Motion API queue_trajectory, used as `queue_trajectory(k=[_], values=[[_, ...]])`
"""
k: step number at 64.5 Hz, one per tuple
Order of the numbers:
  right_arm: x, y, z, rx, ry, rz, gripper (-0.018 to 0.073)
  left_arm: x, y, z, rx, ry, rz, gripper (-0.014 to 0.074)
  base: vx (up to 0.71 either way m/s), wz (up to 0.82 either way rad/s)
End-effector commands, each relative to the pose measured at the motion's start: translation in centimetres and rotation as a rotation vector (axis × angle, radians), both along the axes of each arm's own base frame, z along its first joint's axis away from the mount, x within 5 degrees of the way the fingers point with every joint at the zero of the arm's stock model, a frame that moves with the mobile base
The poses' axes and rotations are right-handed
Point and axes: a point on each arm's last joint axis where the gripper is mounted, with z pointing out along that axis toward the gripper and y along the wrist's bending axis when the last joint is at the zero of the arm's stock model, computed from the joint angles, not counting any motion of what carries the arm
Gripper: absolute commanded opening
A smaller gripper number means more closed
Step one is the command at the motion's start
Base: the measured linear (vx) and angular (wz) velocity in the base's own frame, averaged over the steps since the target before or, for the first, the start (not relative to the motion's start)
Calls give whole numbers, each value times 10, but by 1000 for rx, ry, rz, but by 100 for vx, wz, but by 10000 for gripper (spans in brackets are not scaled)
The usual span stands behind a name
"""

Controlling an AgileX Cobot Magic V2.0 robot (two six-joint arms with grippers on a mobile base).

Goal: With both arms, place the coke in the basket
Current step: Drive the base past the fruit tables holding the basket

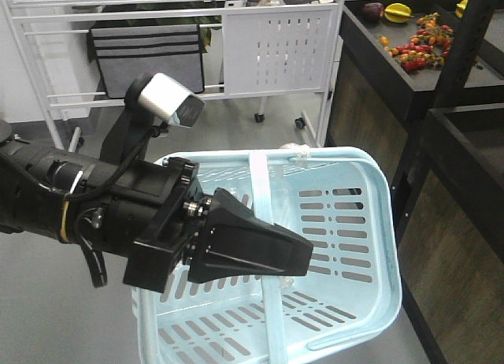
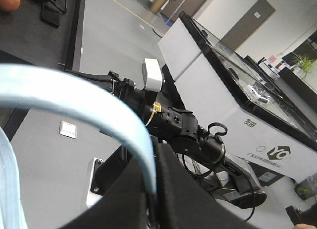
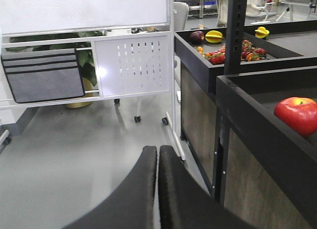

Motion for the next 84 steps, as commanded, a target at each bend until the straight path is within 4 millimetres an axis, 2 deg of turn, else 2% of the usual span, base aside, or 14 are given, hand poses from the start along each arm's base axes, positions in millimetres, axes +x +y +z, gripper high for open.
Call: queue_trajectory(k=[1, 84], values=[[0, 2, 4, -16, -74, 19, -4, -21, 6, 28, -143, -1, -155, -7, 14, -17], [0, 2, 4, -16, -74, 19, -4, -21, 6, 28, -143, -1, -155, -7, 16, -2]])
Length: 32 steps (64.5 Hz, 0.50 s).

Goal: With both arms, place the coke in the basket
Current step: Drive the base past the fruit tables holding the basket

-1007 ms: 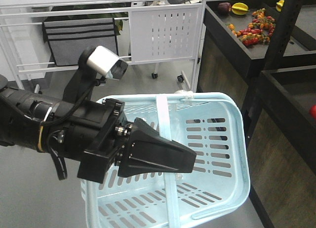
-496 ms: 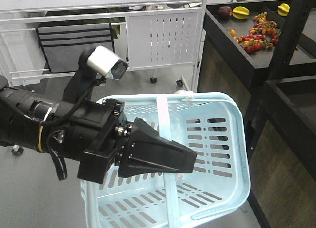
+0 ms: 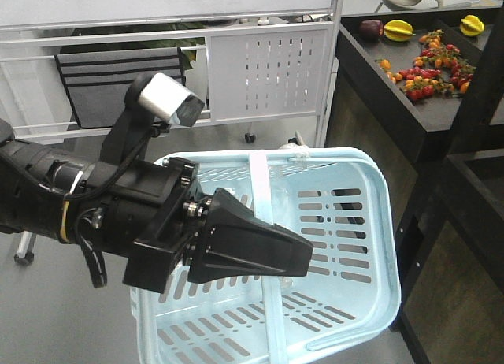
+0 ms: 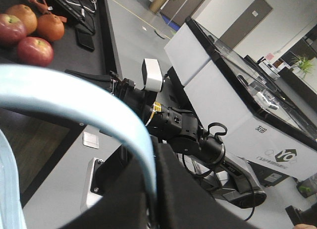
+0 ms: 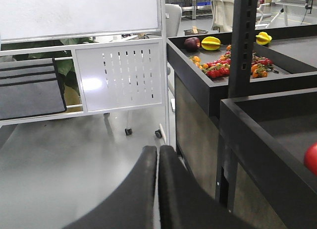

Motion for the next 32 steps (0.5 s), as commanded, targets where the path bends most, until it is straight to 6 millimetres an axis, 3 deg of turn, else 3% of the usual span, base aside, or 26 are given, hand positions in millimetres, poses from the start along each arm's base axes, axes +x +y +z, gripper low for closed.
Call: queue_trajectory(k=[1, 32], values=[[0, 2, 4, -16, -74, 19, -4, -21, 6, 28, -143, -1, -155, -7, 21, 4], [0, 2, 4, -16, -74, 19, -4, -21, 6, 28, -143, -1, -155, -7, 21, 8]])
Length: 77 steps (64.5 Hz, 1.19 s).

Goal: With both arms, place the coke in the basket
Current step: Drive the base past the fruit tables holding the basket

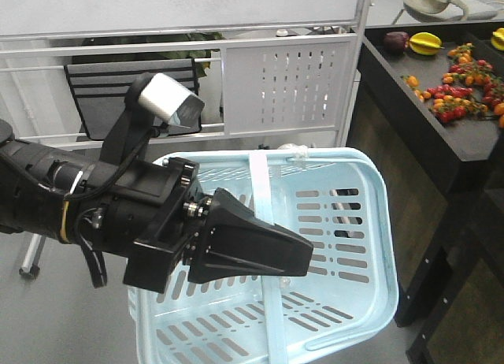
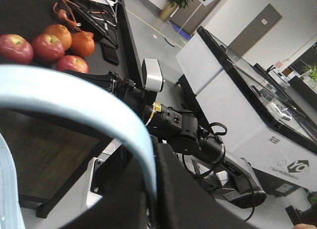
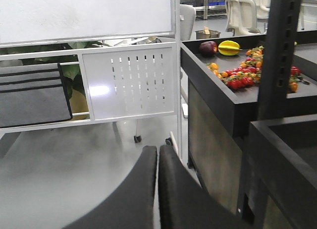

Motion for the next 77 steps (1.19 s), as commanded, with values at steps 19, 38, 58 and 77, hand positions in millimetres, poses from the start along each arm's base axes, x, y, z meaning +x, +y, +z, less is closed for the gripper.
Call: queue_trajectory(k=[19, 38, 58, 77], values=[[0, 2, 4, -16, -74, 19, -4, -21, 6, 28, -143, -1, -155, -7, 20, 13], [0, 2, 4, -16, -74, 19, -4, -21, 6, 28, -143, -1, -155, -7, 20, 15], [0, 2, 4, -16, -74, 19, -4, -21, 6, 28, -143, -1, -155, -7, 20, 23], [0, 2, 4, -16, -74, 19, -4, -21, 6, 28, -143, -1, -155, -7, 19, 36]])
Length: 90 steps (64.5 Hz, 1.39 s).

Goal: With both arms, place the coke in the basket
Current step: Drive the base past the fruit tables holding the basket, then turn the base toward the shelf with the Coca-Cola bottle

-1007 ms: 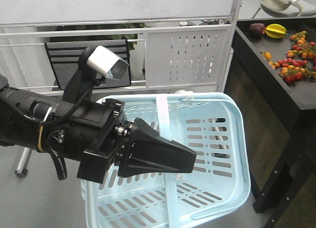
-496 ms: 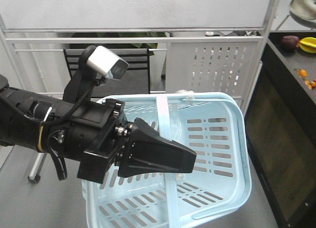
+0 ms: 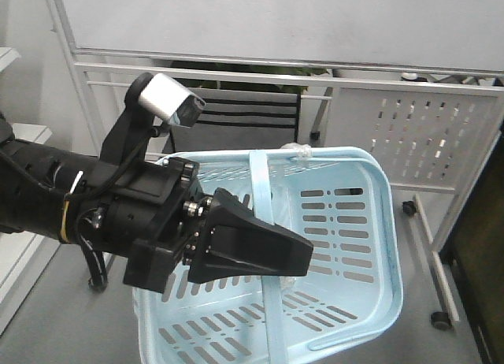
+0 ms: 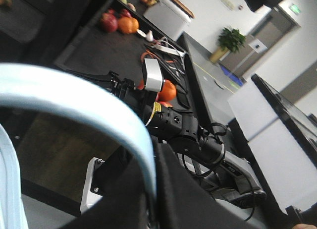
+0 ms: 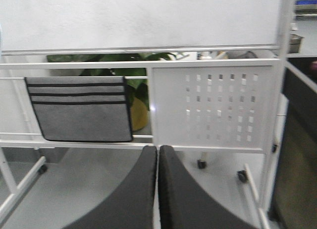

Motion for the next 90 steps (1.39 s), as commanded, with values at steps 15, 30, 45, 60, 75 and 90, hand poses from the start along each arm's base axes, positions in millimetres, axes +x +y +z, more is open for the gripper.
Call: queue_trajectory(k=[15, 30, 45, 60, 75, 90], values=[[0, 2, 4, -16, -74, 19, -4, -21, 6, 28, -143, -1, -155, -7, 18, 47], [0, 2, 4, -16, -74, 19, -4, -21, 6, 28, -143, -2, -155, -6, 15, 54], [0, 2, 4, -16, -74, 19, -4, -21, 6, 28, -143, -2, -155, -6, 14, 55], [0, 2, 4, -16, -74, 19, -4, -21, 6, 28, -143, -2, -155, -6, 14, 54], [0, 2, 4, -16, -74, 19, -4, -21, 6, 28, -143, -2, -155, -6, 13, 53], [0, 2, 4, -16, -74, 19, -4, -21, 6, 28, -143, -2, -155, -6, 12, 60]])
